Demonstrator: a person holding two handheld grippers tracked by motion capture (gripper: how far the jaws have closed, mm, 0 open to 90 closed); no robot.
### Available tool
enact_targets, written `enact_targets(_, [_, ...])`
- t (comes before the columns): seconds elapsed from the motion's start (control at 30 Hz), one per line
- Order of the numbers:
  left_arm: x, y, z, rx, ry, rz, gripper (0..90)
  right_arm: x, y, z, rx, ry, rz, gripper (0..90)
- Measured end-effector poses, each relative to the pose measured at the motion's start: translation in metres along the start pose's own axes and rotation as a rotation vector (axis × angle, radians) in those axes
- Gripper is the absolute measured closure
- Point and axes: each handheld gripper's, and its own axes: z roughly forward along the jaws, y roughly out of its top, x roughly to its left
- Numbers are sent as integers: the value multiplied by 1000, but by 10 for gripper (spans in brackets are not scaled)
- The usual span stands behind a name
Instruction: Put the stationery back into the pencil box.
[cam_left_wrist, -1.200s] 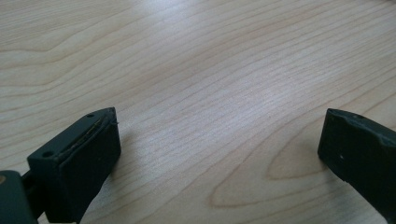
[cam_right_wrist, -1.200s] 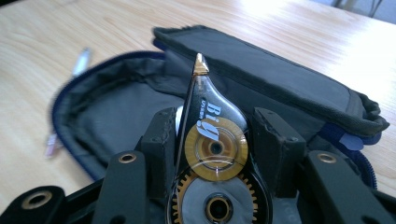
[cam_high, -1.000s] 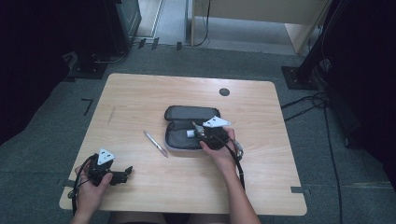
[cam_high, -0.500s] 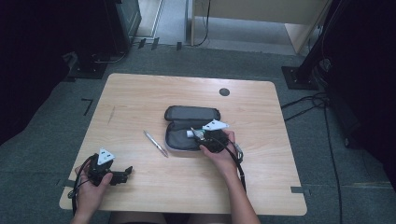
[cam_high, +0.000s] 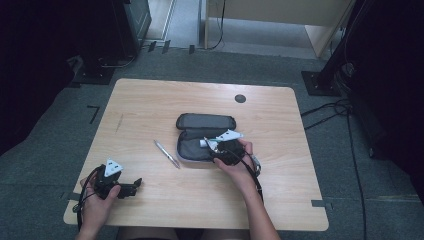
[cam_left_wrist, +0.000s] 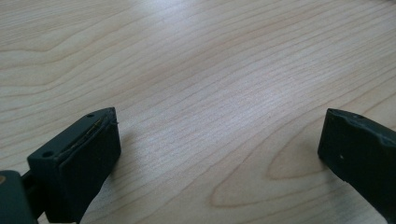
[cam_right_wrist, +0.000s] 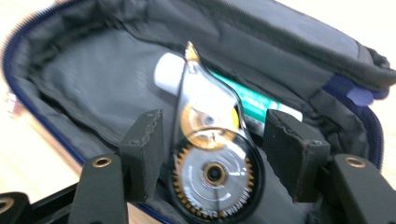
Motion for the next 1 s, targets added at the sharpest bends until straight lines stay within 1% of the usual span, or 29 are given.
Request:
enact_targets(0.03, [0,0,0,0,0,0,0,0,0,1,12,-13,-3,383])
enact_targets(0.13, [0,0,0,0,0,0,0,-1,-1,0,12,-38,-14,385])
enact_targets(0.17, [0,0,0,0,0,0,0,-2,-1,-1,8,-72,-16,385])
enact_targets(0.2, [0,0,0,0,0,0,0,-3,-1,-2,-1,-87,-16,385])
enact_targets(0.3, [0,0,0,0,0,0,0,-7,1,-6,-28,-121,20,382])
enact_targets(0.33, [0,0,0,0,0,0,0,-8,2,-7,-43,-134,45,388])
enact_targets(0.37, [0,0,0,0,0,0,0,-9,2,-8,-52,-136,55,397])
enact_targets(0.47, [0,0,0,0,0,0,0,-11,4,-11,-87,-134,80,512])
enact_targets(0.5, [0,0,0,0,0,0,0,-11,5,-12,-98,-133,88,582])
enact_targets(0.57, [0,0,0,0,0,0,0,-13,7,-13,-126,-115,117,695])
enact_targets(0.6, [0,0,0,0,0,0,0,-14,9,-12,-132,-116,129,755])
enact_targets(0.63, [0,0,0,0,0,0,0,-14,9,-12,-132,-116,129,755])
enact_targets(0.67, [0,0,0,0,0,0,0,-15,14,-8,-134,-117,142,825])
enact_targets(0.73, [0,0,0,0,0,0,0,-15,19,-3,-124,-112,160,854])
enact_targets(0.77, [0,0,0,0,0,0,0,-15,19,-3,-124,-112,160,854])
enact_targets(0.83, [0,0,0,1,0,0,0,-13,25,2,-109,-129,170,871])
enact_targets(0.93, [0,0,0,0,0,0,0,-9,33,10,-76,-136,180,880])
enact_targets(0.97, [0,0,0,0,0,-1,0,-7,36,17,-56,-149,181,881])
enact_targets(1.0, [0,0,0,0,0,-1,0,-7,37,20,-48,-160,181,880])
